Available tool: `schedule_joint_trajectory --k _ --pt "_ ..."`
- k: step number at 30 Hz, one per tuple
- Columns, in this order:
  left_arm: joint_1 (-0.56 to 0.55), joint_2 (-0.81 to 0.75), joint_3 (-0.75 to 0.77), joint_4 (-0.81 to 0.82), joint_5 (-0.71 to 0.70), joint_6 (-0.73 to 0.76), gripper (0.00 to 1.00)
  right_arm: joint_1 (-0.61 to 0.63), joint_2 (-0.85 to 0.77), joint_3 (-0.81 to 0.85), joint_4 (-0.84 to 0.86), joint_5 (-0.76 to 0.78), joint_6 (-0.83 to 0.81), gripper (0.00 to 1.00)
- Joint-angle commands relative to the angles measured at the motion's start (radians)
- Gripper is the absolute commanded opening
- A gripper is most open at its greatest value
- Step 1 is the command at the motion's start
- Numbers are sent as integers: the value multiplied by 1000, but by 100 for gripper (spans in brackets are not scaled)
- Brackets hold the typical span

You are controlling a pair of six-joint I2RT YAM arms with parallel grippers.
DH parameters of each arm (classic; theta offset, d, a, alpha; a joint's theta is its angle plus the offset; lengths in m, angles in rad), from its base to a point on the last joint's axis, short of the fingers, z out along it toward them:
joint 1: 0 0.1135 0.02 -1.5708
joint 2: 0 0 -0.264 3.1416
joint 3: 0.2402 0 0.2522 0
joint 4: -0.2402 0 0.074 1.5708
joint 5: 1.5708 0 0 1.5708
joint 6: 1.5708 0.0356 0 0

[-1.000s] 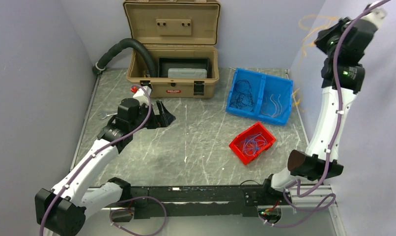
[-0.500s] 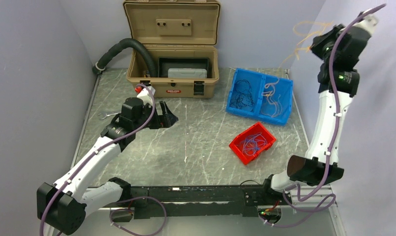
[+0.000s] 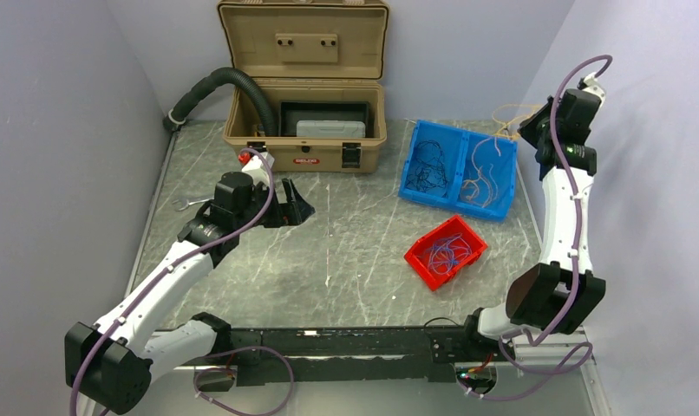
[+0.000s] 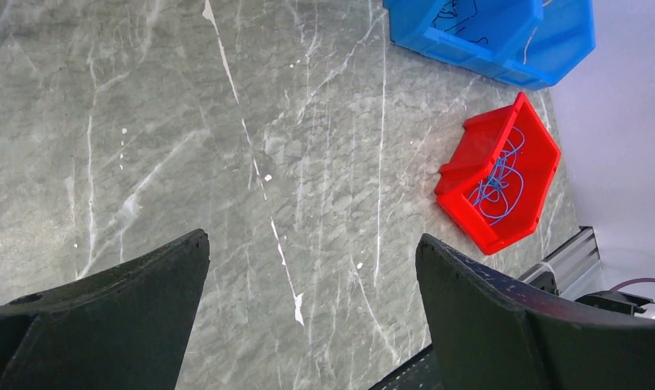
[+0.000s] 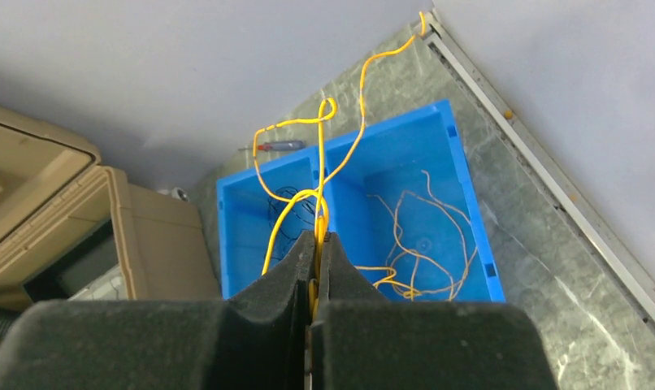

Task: Untangle the cables
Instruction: Place the cable in the bin.

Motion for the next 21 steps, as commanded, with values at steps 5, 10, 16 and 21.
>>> schedule_joint_trajectory --k 5,10,16,21 --pt "-6 3 39 40 20 26 100 -5 9 -141 93 79 8 0" --pt "-8 -13 24 58 18 22 99 10 15 -298 127 149 65 0" --pt "-10 5 24 63 36 25 99 38 36 -457 197 186 85 0" --pt "-16 6 7 83 35 20 100 48 121 -507 234 237 69 0"
